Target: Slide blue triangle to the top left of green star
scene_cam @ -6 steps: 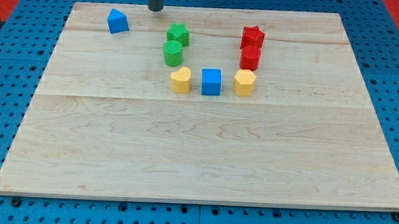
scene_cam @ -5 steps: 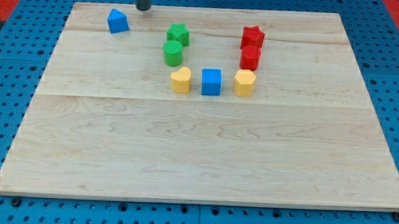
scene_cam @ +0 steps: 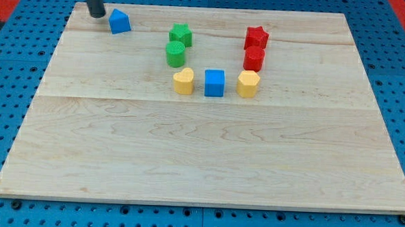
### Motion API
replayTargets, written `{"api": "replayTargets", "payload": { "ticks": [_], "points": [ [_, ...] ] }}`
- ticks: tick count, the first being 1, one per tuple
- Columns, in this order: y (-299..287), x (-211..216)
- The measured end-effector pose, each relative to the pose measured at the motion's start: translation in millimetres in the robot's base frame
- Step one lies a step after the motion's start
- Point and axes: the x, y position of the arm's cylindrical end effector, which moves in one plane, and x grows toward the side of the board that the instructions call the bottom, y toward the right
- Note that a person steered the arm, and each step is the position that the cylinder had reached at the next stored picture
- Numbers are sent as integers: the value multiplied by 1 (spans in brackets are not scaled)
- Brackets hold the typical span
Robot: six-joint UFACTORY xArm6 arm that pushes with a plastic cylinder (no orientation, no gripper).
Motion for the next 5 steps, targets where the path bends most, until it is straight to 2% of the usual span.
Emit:
{"api": "replayTargets", "payload": {
  "ticks": [1,2,3,4,5],
  "points": [
    [52,0],
    [3,-12],
    [-12,25],
    [-4,48],
    [36,45]
  ]
}}
